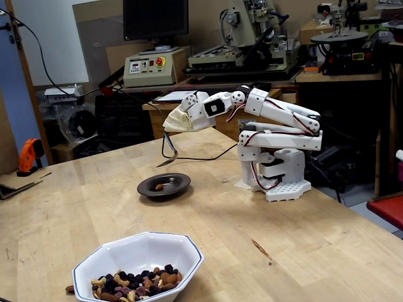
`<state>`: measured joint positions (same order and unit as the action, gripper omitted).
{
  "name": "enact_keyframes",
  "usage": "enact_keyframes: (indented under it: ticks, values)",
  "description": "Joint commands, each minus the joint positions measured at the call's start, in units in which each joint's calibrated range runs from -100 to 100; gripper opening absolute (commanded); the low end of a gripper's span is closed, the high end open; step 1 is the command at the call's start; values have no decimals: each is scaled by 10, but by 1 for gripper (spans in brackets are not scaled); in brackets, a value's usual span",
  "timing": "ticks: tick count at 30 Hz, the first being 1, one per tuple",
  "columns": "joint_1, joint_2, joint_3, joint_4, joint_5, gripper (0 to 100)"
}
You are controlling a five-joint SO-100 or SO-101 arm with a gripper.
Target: Use spoon to transfer food from the white bowl to brown plate
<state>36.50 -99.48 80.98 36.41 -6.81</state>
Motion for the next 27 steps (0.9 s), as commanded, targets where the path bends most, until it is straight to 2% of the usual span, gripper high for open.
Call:
enact_keyframes:
  ticks: [1,10,18,27]
  values:
    - [2,-5,-9,-4,-2,5]
    - [-5,-5,-3,-4,-2,5]
    - [-98,-5,-9,-5,-2,5]
    - [-101,-5,-10,-5,-3,5]
